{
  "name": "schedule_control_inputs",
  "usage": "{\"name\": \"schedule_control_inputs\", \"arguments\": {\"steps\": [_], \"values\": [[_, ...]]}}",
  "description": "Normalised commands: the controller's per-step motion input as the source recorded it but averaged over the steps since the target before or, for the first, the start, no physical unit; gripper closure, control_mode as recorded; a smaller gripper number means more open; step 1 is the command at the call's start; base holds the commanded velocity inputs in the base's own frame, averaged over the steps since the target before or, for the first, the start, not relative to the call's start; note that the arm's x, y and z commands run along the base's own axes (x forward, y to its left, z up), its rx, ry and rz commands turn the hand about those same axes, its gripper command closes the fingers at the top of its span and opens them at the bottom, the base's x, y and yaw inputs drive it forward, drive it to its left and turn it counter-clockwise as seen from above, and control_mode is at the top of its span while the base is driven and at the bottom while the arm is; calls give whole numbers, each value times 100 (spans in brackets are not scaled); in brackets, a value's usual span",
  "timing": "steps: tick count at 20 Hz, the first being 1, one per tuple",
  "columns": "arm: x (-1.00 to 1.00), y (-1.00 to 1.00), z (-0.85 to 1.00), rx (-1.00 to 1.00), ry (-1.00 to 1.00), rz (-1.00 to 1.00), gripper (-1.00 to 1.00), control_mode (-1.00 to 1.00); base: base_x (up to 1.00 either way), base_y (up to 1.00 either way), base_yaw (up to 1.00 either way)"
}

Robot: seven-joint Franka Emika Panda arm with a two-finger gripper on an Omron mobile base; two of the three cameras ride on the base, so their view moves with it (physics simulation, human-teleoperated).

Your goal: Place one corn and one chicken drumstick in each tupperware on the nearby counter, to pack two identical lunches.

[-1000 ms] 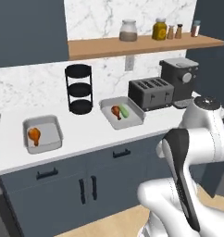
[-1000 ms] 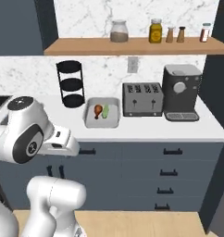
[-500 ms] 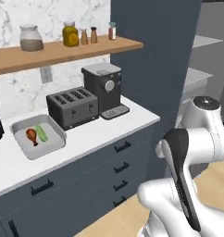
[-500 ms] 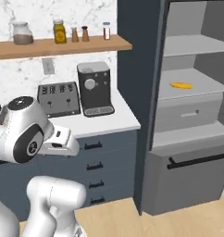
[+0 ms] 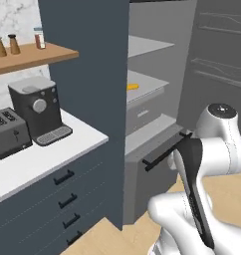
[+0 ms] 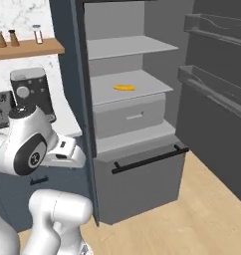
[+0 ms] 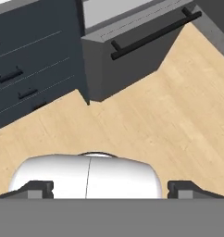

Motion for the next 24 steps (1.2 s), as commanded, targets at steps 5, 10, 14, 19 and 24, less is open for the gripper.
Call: {"name": "schedule_control_inputs", "arguments": {"steps": [5,10,14,19,24], "values": [[0,0,0,0,0,0,-100,100,19,-93,2],[0,0,0,0,0,0,-100,100,42,-85,22],[0,0,0,0,0,0,-100,100,51,-51,31],[0,0,0,0,0,0,-100,100,63,-2,37],[0,0,0,0,0,0,-100,100,74,-13,36]]}}
